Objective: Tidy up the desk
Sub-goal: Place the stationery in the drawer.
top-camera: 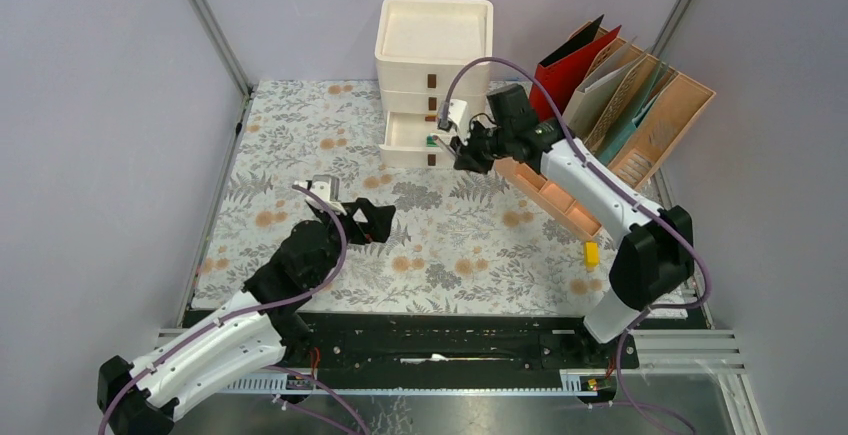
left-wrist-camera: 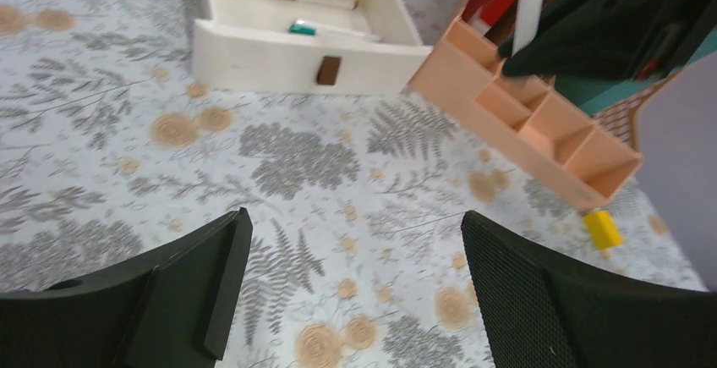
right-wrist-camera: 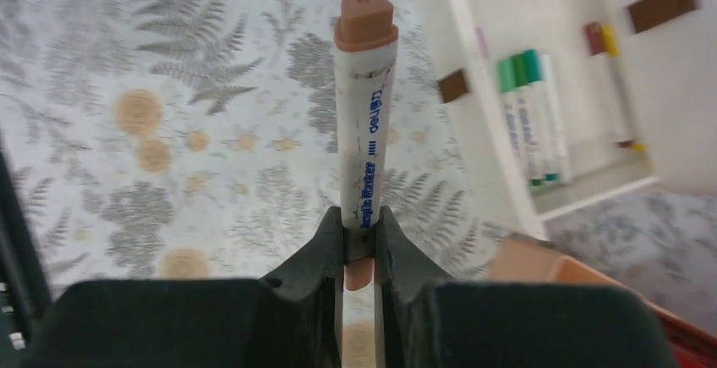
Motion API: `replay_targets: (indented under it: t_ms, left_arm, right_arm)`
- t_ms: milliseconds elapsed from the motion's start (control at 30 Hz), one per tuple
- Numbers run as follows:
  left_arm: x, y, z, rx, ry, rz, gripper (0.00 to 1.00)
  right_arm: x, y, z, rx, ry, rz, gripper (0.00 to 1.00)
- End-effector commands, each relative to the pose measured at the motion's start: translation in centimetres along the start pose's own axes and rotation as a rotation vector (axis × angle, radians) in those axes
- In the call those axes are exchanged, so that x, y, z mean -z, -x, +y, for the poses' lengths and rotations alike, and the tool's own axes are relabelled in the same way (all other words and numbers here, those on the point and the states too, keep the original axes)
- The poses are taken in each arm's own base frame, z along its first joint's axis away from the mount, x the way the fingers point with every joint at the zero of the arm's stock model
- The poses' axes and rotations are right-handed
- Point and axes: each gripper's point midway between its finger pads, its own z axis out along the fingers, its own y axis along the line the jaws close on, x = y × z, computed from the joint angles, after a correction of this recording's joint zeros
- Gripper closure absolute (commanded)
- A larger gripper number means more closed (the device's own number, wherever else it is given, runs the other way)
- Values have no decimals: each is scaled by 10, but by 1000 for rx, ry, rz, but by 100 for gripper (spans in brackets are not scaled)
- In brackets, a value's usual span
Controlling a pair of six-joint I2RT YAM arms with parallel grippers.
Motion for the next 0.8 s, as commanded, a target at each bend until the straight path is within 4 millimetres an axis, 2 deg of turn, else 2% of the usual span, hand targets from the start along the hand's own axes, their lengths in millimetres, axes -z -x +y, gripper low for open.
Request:
replay_targets:
  t_ms: [0, 333, 500, 767]
  left_arm:
    - [5, 13, 15, -57, 83, -21, 1]
    - [14, 12, 29, -57, 129, -42, 1]
    - [17, 11, 34, -53, 146, -48, 1]
    - [19, 10, 38, -52, 163, -46, 1]
  right_arm:
    - [6, -6, -40, 145, -127, 155, 100]
    - [-1, 22, -87, 240, -218, 191, 100]
    - [-17, 21, -103, 247, -226, 223, 100]
    - [-46, 4, -124, 275, -245, 298, 100]
